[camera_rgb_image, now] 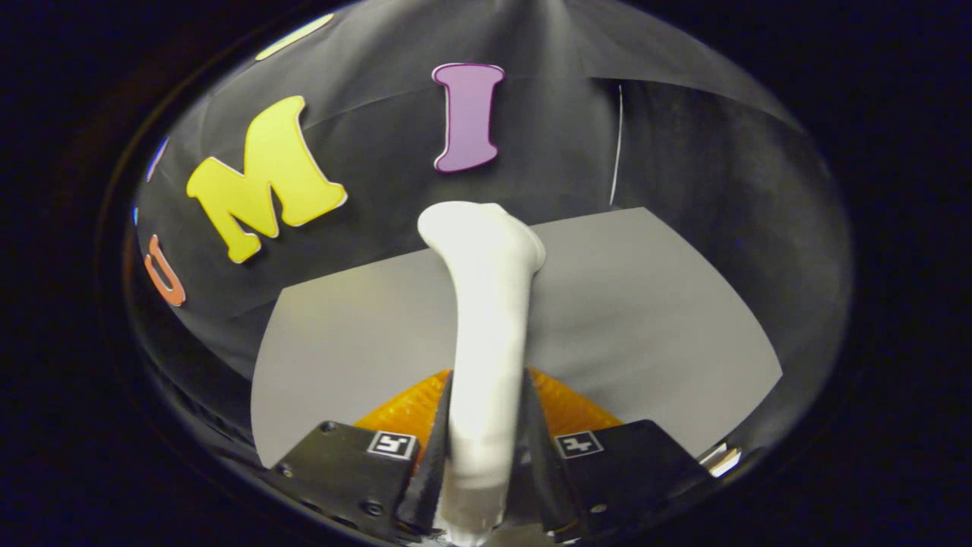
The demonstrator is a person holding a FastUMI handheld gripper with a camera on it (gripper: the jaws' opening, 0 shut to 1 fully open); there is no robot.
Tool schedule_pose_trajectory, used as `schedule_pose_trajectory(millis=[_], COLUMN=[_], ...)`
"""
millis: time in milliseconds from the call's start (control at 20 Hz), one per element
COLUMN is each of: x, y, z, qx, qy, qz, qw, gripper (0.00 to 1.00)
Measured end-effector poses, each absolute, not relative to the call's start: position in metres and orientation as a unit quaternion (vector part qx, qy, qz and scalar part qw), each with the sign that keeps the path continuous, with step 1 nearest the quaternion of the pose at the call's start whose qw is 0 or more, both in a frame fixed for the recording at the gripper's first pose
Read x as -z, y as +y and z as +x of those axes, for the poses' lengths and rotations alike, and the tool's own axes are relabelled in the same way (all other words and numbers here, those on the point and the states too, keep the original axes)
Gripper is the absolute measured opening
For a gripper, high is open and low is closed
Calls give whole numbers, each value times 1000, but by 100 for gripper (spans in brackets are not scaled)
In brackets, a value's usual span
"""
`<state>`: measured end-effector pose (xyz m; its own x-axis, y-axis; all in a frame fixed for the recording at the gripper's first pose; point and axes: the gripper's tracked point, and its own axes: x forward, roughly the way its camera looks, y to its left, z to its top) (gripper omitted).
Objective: Iron the clothes twice with a garment steamer, once on the left side and once on the right side.
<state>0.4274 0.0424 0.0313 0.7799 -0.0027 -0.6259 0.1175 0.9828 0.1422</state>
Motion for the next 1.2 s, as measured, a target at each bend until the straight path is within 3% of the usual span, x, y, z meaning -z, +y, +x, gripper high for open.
schedule_pose_trajectory(millis=[100,250,750,1200], x=[-34,-43,-138,-198], y=[45,44,94,192], z=[427,423,338,241], qx=[40,43,-24,-78], qy=[314,292,136,28], qz=[125,154,157,117], qw=[940,943,978,990], gripper=[43,38,37,37])
